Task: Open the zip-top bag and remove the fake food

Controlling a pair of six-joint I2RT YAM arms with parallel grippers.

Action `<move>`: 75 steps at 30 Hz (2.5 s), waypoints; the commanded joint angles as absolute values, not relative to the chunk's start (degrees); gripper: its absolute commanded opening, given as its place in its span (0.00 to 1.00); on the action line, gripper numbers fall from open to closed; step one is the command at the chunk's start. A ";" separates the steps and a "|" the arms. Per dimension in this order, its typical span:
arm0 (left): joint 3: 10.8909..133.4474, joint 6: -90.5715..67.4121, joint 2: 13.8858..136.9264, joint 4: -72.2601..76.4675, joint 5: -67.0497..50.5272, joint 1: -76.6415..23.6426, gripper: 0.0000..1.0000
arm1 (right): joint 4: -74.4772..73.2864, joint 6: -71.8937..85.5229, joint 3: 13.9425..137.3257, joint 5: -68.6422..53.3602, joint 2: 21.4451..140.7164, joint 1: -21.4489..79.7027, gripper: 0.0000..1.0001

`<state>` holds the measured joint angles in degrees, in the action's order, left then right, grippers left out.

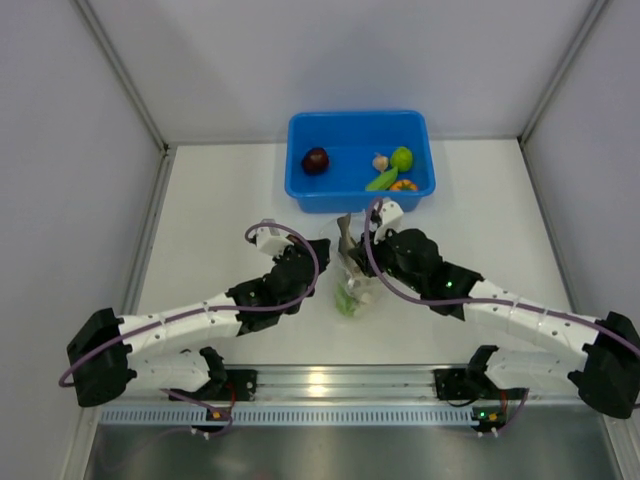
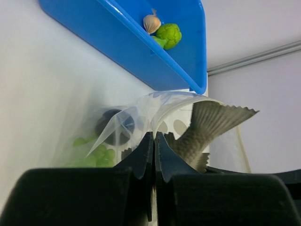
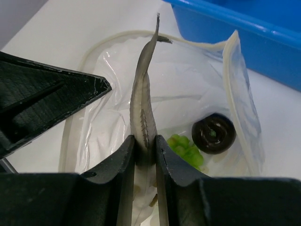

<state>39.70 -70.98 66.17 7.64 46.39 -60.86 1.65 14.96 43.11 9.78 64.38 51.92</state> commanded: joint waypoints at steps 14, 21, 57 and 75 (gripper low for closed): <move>39.99 -70.75 65.66 10.02 45.97 -60.91 0.00 | 16.78 11.95 40.08 11.16 54.49 52.65 0.00; 38.76 -70.49 64.60 10.11 45.88 -60.91 0.00 | 19.69 14.67 45.08 21.68 57.12 51.86 0.00; 37.97 -65.48 51.77 2.82 51.15 -60.91 0.00 | 30.51 32.26 59.22 12.57 76.17 21.03 0.00; 40.95 -63.02 48.07 -3.60 50.89 -60.91 0.00 | 12.76 23.92 86.46 6.06 108.44 14.23 0.10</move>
<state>38.13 -64.31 48.86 -3.09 50.63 -60.86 18.37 26.98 79.85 5.98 106.06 12.34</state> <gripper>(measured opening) 0.021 0.194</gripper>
